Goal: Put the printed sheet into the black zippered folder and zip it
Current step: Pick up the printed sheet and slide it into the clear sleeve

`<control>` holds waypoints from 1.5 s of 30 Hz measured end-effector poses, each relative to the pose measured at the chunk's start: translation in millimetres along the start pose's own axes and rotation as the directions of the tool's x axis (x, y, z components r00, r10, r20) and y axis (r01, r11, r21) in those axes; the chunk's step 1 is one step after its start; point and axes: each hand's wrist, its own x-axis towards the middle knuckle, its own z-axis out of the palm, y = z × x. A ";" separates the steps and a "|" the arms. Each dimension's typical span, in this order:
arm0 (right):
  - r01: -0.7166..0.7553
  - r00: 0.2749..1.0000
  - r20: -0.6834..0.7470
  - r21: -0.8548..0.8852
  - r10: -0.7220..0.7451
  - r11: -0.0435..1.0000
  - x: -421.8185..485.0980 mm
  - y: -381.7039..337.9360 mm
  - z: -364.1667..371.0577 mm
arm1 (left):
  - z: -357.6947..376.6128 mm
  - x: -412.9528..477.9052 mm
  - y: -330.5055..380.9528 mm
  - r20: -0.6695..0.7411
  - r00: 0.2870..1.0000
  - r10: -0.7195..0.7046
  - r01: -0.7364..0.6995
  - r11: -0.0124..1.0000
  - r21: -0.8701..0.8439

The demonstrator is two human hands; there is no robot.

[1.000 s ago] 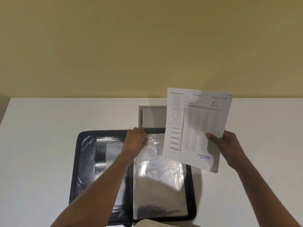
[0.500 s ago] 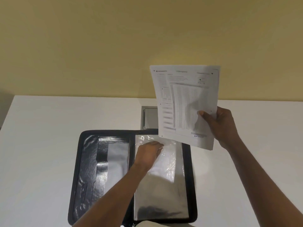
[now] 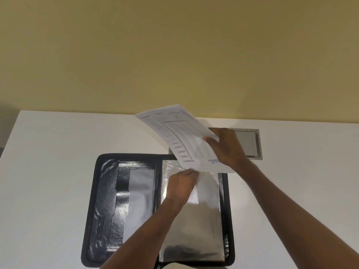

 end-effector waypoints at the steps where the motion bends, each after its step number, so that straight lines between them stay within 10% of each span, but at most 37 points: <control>1: 0.000 1.000 0.010 0.004 0.000 1.000 1.2 -0.4 3.7 | 0.0 0.4 0.6 -0.010 1.000 0.006 -0.006 1.000 0.001; 11: -0.142 0.987 0.116 0.275 0.114 0.951 32.7 11.3 25.8 | -10.4 6.7 29.5 -0.118 0.992 0.041 -0.047 0.998 -0.046; 26: -0.245 0.960 0.211 0.319 0.183 0.915 53.5 20.2 56.2 | -23.1 18.4 80.4 0.139 0.980 -0.143 0.127 0.985 0.119; 45: -0.403 0.915 0.155 0.397 0.373 0.825 43.1 29.0 73.1 | -22.4 15.7 86.5 0.054 0.995 -0.078 0.066 0.978 0.198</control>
